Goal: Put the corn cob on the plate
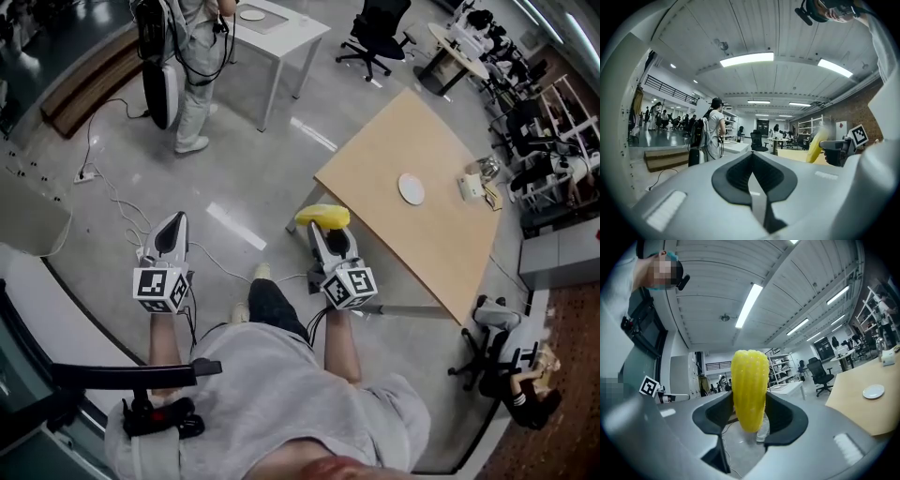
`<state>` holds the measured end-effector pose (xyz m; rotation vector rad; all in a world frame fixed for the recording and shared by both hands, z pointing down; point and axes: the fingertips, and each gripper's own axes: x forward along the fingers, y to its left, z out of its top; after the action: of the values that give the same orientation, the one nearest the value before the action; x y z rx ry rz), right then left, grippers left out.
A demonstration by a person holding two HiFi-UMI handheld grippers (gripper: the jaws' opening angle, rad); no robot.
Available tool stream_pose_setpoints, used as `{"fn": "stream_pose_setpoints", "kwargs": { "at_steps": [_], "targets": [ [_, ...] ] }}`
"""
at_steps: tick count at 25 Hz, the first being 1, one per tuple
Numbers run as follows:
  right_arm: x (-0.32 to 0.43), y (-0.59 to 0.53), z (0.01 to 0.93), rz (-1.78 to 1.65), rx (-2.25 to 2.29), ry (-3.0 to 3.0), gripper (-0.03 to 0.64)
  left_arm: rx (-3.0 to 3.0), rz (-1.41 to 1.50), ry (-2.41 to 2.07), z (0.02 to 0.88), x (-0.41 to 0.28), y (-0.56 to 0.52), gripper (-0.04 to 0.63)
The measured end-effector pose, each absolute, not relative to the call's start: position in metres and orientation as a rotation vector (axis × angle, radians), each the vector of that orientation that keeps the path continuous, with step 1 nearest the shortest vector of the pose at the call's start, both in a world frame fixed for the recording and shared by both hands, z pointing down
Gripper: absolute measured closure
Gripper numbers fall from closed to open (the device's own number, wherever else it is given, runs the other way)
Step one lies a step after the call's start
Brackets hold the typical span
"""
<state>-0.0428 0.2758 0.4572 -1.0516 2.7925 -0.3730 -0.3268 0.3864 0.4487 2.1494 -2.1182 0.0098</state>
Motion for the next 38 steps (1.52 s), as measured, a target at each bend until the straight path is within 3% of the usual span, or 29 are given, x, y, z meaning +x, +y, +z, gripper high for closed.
{"fn": "stream_pose_setpoints", "kwargs": {
  "at_steps": [23,38],
  "targets": [
    [-0.116,0.038,0.505,-0.473,-1.168,2.700,0.397,2.234,0.168,-2.033,0.463,-0.408,0.129,0.575],
    [-0.085,-0.075,0.513,-0.500,-1.399,2.575,0.397,2.403,0.202,-1.851,0.458,-0.393,-0.029,0.575]
  ]
}}
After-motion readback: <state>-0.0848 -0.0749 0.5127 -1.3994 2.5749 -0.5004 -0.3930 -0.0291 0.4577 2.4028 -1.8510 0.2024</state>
